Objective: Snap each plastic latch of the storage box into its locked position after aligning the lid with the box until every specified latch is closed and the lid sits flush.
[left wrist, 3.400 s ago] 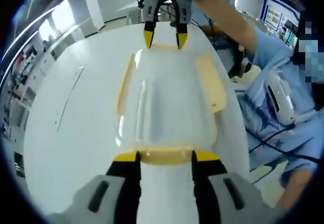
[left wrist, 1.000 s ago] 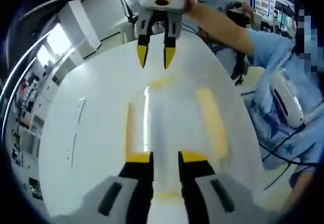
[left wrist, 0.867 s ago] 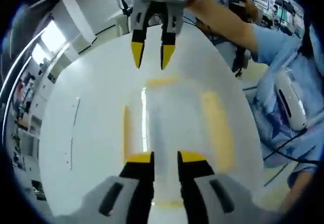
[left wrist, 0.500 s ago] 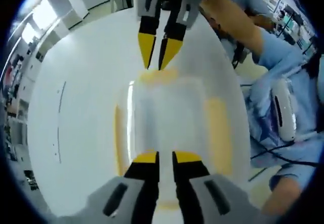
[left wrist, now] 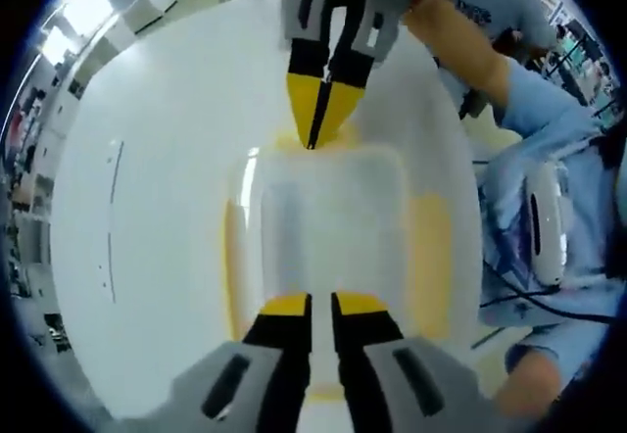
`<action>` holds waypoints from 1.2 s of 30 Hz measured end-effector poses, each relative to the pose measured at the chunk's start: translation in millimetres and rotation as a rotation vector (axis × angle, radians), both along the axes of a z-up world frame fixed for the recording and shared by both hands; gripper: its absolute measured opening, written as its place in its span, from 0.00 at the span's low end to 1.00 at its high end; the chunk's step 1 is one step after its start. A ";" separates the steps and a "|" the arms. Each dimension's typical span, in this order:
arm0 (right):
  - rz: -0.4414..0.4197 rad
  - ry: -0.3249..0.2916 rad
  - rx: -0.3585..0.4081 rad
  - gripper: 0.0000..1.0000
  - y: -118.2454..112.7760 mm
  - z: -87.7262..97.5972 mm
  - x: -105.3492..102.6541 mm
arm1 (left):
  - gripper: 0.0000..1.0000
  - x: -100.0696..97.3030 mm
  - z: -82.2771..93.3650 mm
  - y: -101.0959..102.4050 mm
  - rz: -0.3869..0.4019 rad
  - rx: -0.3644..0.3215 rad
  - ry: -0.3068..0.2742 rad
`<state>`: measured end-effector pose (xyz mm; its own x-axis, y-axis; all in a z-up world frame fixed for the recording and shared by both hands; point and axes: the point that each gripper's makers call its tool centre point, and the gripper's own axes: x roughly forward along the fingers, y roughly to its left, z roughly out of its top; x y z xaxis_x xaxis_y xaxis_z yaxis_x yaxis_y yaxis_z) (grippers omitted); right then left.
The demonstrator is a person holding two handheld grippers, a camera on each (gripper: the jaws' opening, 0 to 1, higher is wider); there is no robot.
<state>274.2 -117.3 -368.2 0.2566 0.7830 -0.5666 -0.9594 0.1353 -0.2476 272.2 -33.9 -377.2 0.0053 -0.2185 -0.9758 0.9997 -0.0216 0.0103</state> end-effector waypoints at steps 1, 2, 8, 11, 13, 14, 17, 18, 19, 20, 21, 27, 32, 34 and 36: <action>-0.010 -0.001 0.019 0.00 -1.6 0.5 0.2 | 0.06 0.2 0.0 -0.2 0.002 -0.002 0.001; -0.018 -0.002 0.040 0.00 -3.5 1.2 0.0 | 0.06 0.8 0.4 -0.8 0.001 -0.005 0.002; -0.077 0.010 0.148 0.00 -15.9 -2.5 -0.1 | 0.05 2.5 1.0 -3.3 0.014 -0.014 0.006; -0.093 0.016 0.176 0.00 -19.3 -6.5 -1.5 | 0.04 3.3 0.8 -4.8 0.023 -0.013 0.009; -0.107 0.018 0.184 0.00 -21.0 -9.9 -0.8 | 0.04 3.6 0.7 -5.6 0.029 -0.009 0.008; -0.120 0.020 0.181 0.00 -22.6 -12.1 0.5 | 0.04 3.6 0.4 -6.0 0.033 -0.006 0.007; -0.138 0.011 0.191 0.00 -22.2 -15.2 -0.2 | 0.03 3.5 -0.4 -6.7 0.042 0.002 0.004; -0.142 0.007 0.193 0.00 -21.4 -16.2 -1.1 | 0.03 3.6 -0.6 -7.0 0.045 0.005 0.003; -0.145 0.002 0.195 0.00 -20.5 -17.6 -1.7 | 0.03 3.7 -0.7 -7.3 0.049 0.007 0.002; -0.147 -0.005 0.195 0.00 -19.9 -19.1 -1.6 | 0.03 3.6 -0.9 -7.3 0.049 0.008 0.001; -0.149 -0.008 0.185 0.00 -20.2 -21.9 -1.5 | 0.03 3.8 -1.0 -7.3 0.047 0.008 0.000; -0.156 -0.038 0.181 0.00 -22.5 -29.9 4.9 | 0.01 8.5 -2.8 -7.8 0.077 -0.016 0.025; -0.141 -0.025 0.212 0.00 -22.0 -29.4 5.0 | 0.00 7.6 -4.1 -8.8 0.069 -0.016 0.011; -0.139 -0.027 0.220 0.00 -21.3 -29.7 5.0 | 0.00 7.8 -4.5 -8.9 0.065 -0.011 0.001; -0.142 -0.022 0.229 0.00 -20.6 -29.5 5.4 | 0.00 8.5 -4.9 -9.0 0.073 -0.004 -0.005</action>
<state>279.6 -138.0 -397.7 0.3838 0.8451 -0.3721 -0.9213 0.3234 -0.2159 280.7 -42.9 -382.1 0.0258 -0.2212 -0.9749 0.9986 0.0517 0.0147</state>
